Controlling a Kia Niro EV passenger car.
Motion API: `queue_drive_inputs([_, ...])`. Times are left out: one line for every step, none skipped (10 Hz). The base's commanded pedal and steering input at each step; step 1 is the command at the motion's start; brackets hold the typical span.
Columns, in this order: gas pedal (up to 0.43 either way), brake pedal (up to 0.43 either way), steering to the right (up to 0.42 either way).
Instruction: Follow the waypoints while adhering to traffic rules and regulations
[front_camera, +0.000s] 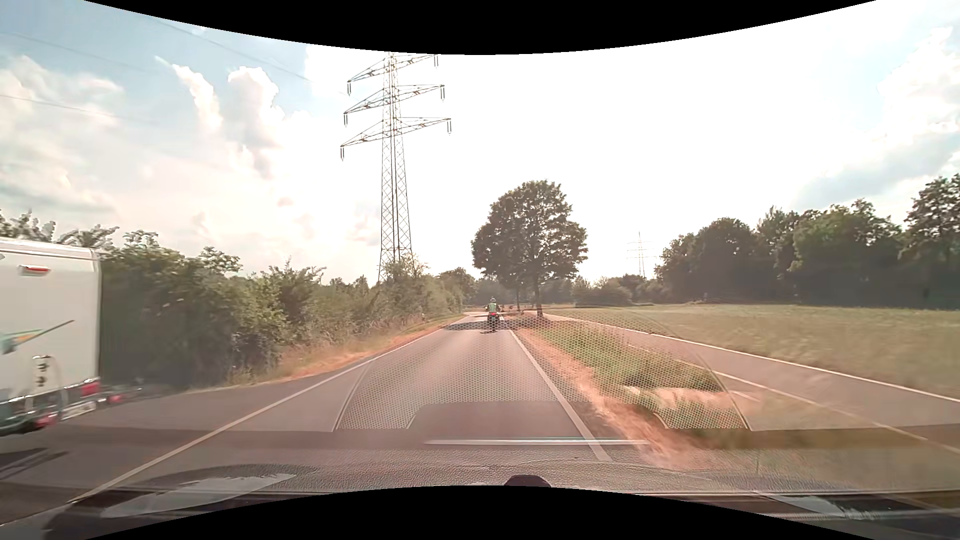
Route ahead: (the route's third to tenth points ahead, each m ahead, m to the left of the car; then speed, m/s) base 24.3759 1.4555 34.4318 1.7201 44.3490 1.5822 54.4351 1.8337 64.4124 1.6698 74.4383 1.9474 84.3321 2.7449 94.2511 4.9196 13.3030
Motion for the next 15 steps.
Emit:
queue_drive_inputs([0.15,0.0,-0.004])
queue_drive_inputs([0.15,0.0,-0.004])
queue_drive_inputs([0.15,0.0,-0.004])
queue_drive_inputs([0.138,0.0,-0.003])
queue_drive_inputs([0.138,0.0,-0.004])
queue_drive_inputs([0.138,0.0,-0.004])
queue_drive_inputs([0.138,0.0,-0.005])
queue_drive_inputs([0.138,0.0,-0.005])
queue_drive_inputs([0.138,0.0,-0.004])
queue_drive_inputs([0.138,0.0,-0.003])
queue_drive_inputs([0.13,0.0,-0.002])
queue_drive_inputs([0.118,0.0,-0.002])
queue_drive_inputs([0.11,0.0,-0.002])
queue_drive_inputs([0.11,0.0,-0.002])
queue_drive_inputs([0.11,0.0,-0.002])
